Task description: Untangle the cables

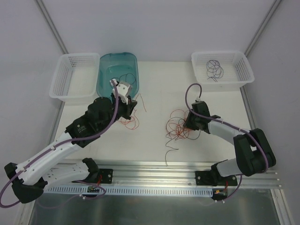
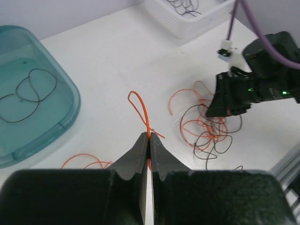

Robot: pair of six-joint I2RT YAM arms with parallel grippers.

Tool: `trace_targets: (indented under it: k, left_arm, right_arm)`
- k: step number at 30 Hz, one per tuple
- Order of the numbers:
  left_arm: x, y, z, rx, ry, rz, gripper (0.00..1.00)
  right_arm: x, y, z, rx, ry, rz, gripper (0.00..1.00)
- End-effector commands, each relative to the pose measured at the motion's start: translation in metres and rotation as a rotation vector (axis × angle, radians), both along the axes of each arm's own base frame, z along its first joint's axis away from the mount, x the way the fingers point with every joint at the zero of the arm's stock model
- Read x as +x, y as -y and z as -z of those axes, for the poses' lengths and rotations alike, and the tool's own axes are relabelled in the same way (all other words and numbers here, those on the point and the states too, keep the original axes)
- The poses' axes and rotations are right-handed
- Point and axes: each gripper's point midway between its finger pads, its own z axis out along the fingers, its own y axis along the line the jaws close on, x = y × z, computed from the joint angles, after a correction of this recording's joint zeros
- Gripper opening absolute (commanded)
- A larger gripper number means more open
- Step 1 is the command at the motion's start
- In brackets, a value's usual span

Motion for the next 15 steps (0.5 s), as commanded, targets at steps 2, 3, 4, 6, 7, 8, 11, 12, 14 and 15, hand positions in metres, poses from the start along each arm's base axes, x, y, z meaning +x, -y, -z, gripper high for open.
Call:
trace_targets:
  k: [2,3,4,6,7,8,11,12,14,15]
  left_arm:
    - [0.009,-0.039,0.025,0.056,-0.050,-0.176,0.00]
    - [0.009,-0.042,0.031,0.058,-0.065,-0.188,0.00]
    - [0.009,-0.042,0.046,0.063,-0.100,-0.197,0.00]
    - [0.013,-0.046,0.062,0.059,-0.146,-0.232,0.00]
    - [0.015,-0.049,0.081,0.087,-0.184,-0.248,0.00]
    - [0.017,-0.052,0.090,0.090,-0.207,-0.268,0.00]
    - [0.026,-0.066,0.127,0.086,-0.315,-0.350,0.00]
    - [0.031,-0.076,0.135,0.067,-0.346,-0.405,0.00]
    - [0.035,-0.085,0.156,0.088,-0.387,-0.454,0.02]
    - [0.039,-0.086,0.159,0.079,-0.390,-0.466,0.04]
  right_arm:
    - [-0.006,0.040,-0.025,-0.127,0.057,0.039,0.21]
    - [-0.010,0.048,-0.028,-0.161,0.054,0.041,0.23]
    - [-0.008,0.048,-0.038,-0.164,0.081,0.034,0.25]
    - [-0.012,0.049,-0.053,-0.170,0.102,0.000,0.30]
    - [-0.010,0.046,-0.062,-0.162,0.120,-0.014,0.33]
    - [-0.015,0.045,-0.063,-0.158,0.107,-0.031,0.35]
    - [-0.019,0.037,-0.078,-0.138,0.130,-0.085,0.49]
    - [-0.020,0.036,-0.084,-0.134,0.147,-0.097,0.52]
    - [-0.024,0.031,-0.092,-0.121,0.170,-0.127,0.57]
    - [-0.025,0.030,-0.095,-0.119,0.181,-0.136,0.62]
